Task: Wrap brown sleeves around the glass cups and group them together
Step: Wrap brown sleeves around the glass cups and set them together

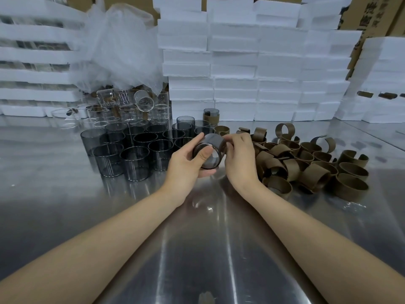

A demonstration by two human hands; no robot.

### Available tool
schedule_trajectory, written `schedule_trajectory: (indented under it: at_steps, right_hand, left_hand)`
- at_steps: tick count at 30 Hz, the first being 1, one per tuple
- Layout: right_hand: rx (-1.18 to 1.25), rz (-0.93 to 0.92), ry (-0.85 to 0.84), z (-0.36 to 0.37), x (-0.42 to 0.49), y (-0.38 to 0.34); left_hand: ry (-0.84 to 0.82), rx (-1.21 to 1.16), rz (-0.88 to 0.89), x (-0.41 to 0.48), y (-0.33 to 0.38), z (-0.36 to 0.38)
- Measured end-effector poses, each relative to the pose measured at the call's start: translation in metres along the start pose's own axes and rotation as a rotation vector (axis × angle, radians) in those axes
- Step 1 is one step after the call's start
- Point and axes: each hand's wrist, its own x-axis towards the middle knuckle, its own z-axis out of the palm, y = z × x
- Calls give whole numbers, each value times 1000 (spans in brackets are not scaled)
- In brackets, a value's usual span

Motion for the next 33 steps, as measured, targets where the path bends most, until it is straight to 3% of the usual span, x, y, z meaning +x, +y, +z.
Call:
schedule_trajectory:
  at_steps: [7,20,26,33]
  right_hand:
    - [225,25,181,4,-2,-4]
    - [438,12,165,1,-8,-14]
    - [393,52,113,-3,-7,-15]
    - [221,-190,148,-3,-13,-18]
  left_hand:
    - [-32,-76,-23,-2,0,0]
    - [-2,19,-65,1,-1,-3]
    - [4,-12,-88,0,-3,-1]
    - [-88,14,-38,-2,-1,-1]
